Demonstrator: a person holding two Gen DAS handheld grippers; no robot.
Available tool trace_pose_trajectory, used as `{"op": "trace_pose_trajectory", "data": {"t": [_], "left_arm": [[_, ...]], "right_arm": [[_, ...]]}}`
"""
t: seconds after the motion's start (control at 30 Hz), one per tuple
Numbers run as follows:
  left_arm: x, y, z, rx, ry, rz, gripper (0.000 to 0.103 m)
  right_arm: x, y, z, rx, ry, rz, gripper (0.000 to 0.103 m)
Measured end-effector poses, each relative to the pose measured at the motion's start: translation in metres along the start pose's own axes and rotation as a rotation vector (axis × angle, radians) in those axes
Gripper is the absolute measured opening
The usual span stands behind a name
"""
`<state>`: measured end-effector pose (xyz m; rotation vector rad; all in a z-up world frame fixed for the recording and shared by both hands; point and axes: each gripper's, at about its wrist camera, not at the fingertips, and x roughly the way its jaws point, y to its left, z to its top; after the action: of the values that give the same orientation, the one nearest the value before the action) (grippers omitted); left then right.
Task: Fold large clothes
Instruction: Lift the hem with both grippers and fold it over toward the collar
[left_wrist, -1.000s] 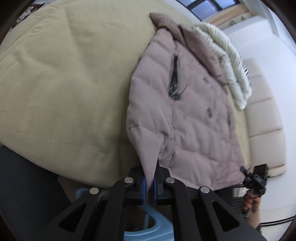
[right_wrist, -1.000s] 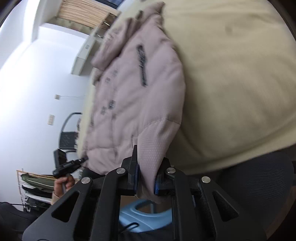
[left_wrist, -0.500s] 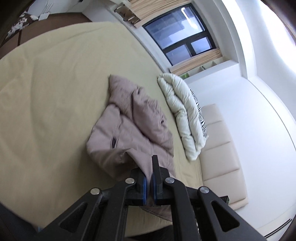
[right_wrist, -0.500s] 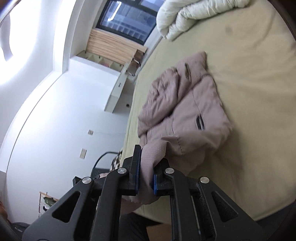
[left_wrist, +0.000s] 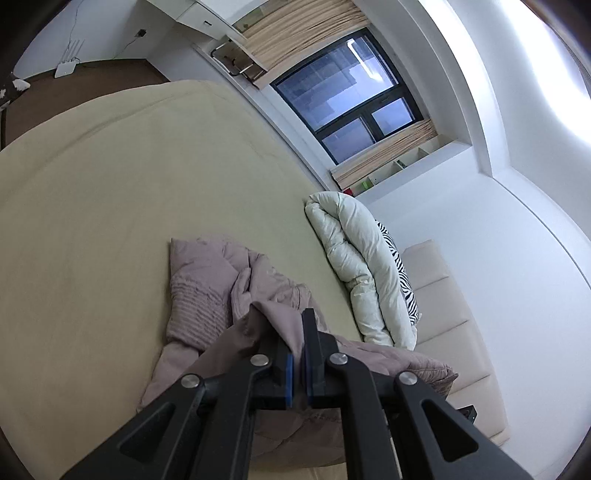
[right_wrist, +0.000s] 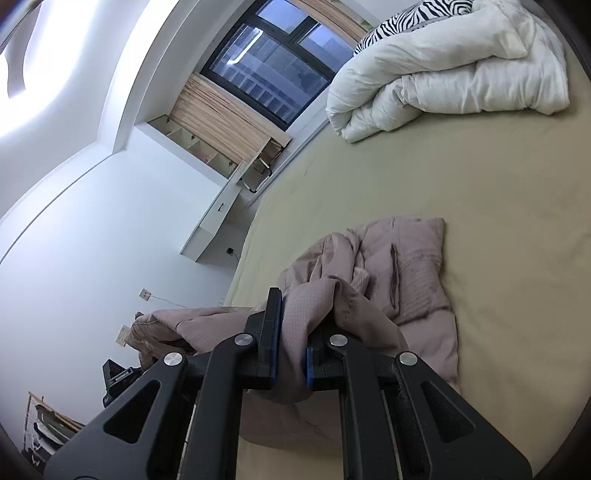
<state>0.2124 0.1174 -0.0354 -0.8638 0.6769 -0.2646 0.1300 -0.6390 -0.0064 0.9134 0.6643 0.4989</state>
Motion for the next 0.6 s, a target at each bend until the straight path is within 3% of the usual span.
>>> {"op": "trace_pose_trajectory", "data": {"t": [0.27, 0.6], "left_arm": [[0.103, 0.014, 0.065, -0.002, 0.010, 0.091, 0.005], [0.224, 0.056, 0.102, 0.045, 0.062, 0.247, 0.005]], "right_arm": [[0.117, -0.008, 0.083, -0.040, -0.012, -0.101, 0.010], [0.263, -0.083, 0.127, 0.005, 0.060, -0.260, 0.009]]}}
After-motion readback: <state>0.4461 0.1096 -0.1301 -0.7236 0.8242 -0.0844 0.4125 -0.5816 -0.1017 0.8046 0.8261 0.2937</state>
